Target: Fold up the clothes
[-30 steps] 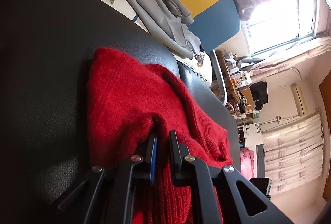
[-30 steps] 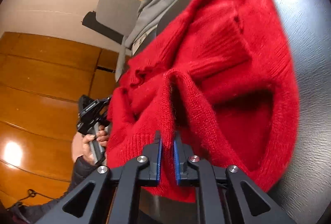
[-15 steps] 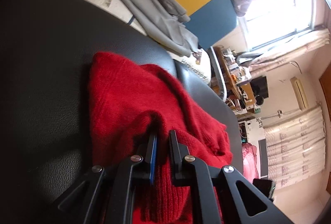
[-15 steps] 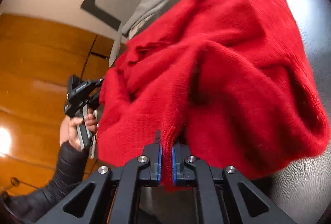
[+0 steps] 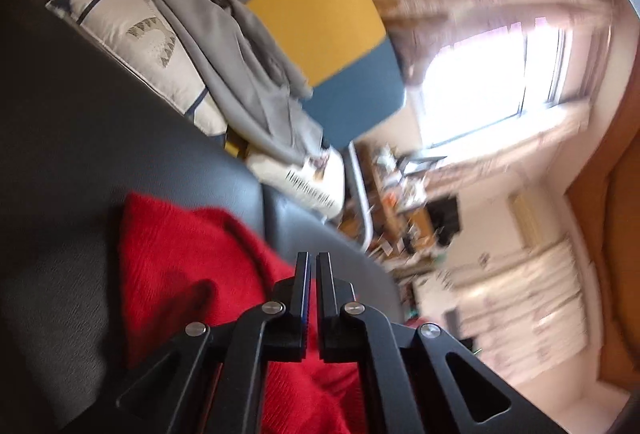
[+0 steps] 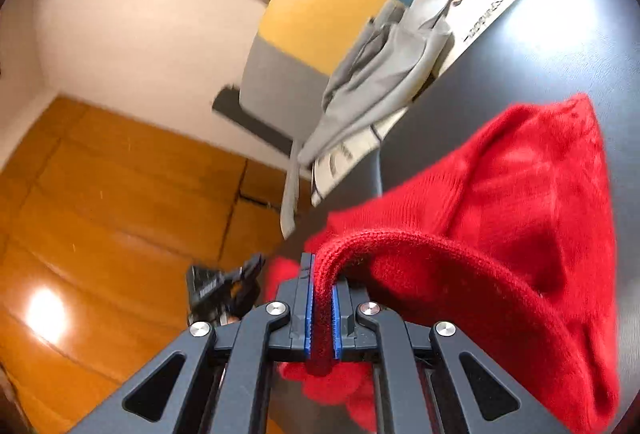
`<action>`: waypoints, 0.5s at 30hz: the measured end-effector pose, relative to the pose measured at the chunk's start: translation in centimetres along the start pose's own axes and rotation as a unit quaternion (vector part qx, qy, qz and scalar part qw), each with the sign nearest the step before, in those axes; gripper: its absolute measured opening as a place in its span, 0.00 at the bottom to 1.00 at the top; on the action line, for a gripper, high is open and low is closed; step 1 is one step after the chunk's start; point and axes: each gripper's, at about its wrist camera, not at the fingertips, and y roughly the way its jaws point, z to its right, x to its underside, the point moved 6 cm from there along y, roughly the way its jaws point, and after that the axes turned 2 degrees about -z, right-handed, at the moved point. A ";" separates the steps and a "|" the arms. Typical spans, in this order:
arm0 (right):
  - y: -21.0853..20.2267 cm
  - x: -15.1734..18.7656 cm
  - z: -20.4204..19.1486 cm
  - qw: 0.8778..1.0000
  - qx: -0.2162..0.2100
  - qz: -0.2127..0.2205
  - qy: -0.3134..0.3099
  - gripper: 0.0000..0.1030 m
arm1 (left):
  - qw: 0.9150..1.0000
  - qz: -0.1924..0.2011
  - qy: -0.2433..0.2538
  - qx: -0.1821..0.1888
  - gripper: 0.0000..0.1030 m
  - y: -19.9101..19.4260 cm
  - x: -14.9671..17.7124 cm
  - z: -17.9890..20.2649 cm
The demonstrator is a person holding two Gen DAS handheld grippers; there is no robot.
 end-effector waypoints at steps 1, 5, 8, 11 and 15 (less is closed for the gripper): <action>-0.3 -1.0 0.4 1.000 -0.001 0.012 0.010 0.07 | 1.000 0.009 -0.003 -0.010 0.00 0.0 -0.6 -0.3; -0.3 -5.2 3.1 0.997 0.029 0.054 0.049 0.07 | 0.998 -0.002 0.012 -0.059 0.04 0.7 -1.1 -1.7; 0.4 -7.3 5.7 0.994 0.071 0.053 0.071 0.07 | 0.997 -0.026 0.018 -0.068 0.19 0.6 -0.3 -2.7; 1.4 -7.7 7.4 0.993 0.084 0.038 0.078 0.07 | 0.997 -0.042 0.016 -0.062 0.26 -0.1 0.5 -3.5; 2.6 -7.4 8.8 0.992 0.093 0.023 0.085 0.08 | 0.994 -0.079 0.036 -0.071 0.34 -0.5 1.8 -4.5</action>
